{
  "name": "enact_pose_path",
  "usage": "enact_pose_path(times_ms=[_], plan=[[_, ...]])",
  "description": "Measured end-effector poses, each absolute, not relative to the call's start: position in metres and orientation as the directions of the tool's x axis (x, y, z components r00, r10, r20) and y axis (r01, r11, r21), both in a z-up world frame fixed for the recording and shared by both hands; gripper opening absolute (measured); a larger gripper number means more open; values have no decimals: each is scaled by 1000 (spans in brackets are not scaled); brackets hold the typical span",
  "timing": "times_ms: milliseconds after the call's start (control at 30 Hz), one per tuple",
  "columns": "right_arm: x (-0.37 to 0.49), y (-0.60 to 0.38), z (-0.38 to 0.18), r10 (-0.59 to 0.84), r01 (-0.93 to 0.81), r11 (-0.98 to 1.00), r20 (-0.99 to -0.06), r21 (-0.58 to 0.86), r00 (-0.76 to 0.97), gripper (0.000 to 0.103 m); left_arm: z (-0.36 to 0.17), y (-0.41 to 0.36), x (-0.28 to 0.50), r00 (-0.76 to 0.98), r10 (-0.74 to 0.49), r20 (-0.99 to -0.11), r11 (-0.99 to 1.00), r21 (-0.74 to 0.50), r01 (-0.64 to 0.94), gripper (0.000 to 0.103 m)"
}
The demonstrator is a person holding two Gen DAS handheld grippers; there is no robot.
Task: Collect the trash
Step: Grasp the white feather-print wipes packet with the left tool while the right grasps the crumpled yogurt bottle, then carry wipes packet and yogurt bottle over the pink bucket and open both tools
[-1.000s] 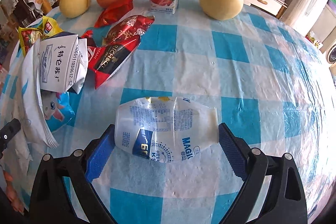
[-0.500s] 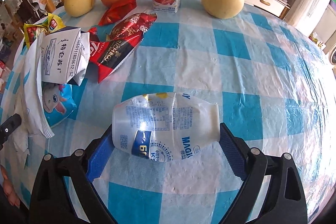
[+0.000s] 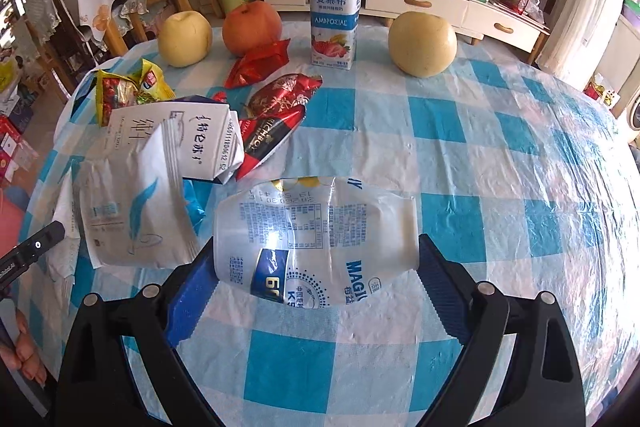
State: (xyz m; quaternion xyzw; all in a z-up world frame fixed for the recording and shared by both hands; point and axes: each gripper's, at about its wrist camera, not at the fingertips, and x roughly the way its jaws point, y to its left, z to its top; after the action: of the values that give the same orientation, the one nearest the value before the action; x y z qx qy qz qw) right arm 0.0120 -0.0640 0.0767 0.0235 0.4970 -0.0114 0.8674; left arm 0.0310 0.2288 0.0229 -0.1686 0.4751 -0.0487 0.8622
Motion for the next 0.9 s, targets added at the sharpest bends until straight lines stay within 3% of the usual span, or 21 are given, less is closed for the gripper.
enact_pose_path(times_ms=[900], plan=[[-12, 28, 132, 215, -138, 977, -762, 165, 611, 93, 59, 301, 2, 675, -368, -640, 834, -548, -65, 67]])
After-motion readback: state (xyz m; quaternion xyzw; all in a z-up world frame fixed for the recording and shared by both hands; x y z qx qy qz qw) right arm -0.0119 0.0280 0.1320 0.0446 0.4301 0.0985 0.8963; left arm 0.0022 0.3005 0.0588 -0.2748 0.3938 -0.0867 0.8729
